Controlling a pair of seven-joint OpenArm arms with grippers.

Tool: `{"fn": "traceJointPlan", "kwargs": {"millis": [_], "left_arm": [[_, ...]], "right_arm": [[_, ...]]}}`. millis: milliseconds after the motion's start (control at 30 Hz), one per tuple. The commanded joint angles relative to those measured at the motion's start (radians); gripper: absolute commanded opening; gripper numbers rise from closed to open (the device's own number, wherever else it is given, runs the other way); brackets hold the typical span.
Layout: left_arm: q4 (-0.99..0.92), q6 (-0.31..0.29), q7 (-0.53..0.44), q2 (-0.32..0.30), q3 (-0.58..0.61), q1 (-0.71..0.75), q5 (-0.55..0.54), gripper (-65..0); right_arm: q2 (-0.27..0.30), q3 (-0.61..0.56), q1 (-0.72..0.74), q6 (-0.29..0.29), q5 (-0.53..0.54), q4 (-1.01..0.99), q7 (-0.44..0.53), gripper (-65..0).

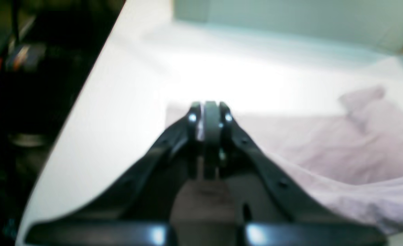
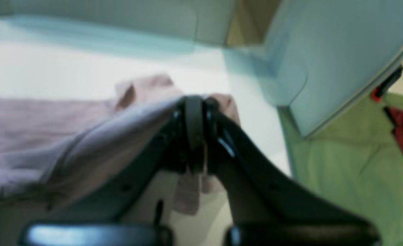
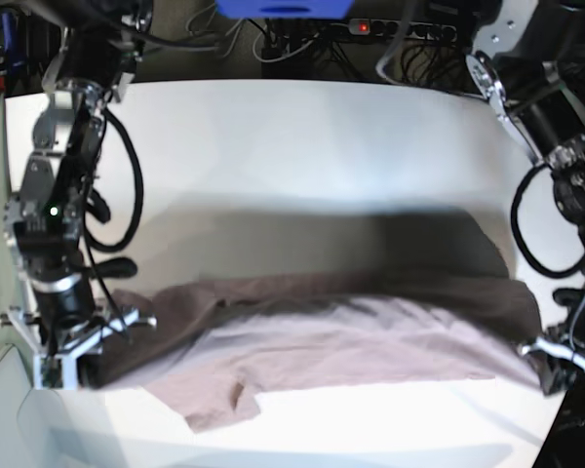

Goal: Layout the t-shirt on the table in an organized manner, then fold the t-shirt properly
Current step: 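Lift the shoulder edge with both grippers and fold it over toward the hem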

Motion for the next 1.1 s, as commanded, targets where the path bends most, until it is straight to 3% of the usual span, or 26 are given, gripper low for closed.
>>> {"fn": "traceJointPlan", "kwargs": {"millis": [0, 333, 633, 1067], "left_arm": [[0.045, -0.004, -0.032, -0.017, 0.014, -0.037, -0.013, -64.8], [0.201, -0.004, -0.033, -0.106, 0.196, -0.218, -0.011, -64.8], [0.21, -0.004, -0.033, -0.125, 0.198, -0.338, -0.02, -64.8], [0.298, -0.002, -0.03, -0.114, 0.127, -0.343, -0.022, -64.8]], "right_arm": [[0.004, 0.004, 0.042, 0.001, -0.003, 0.021, 0.032, -65.0], [0.006, 0.007, 0.298, 0.003, -0.003, 0.03, 0.04, -65.0], [0.01, 0.056, 0.467, 0.003, -0.003, 0.035, 0.041, -65.0], [0.036, 0.096, 0.588, 0.003, -0.003, 0.041, 0.041, -65.0]]}}
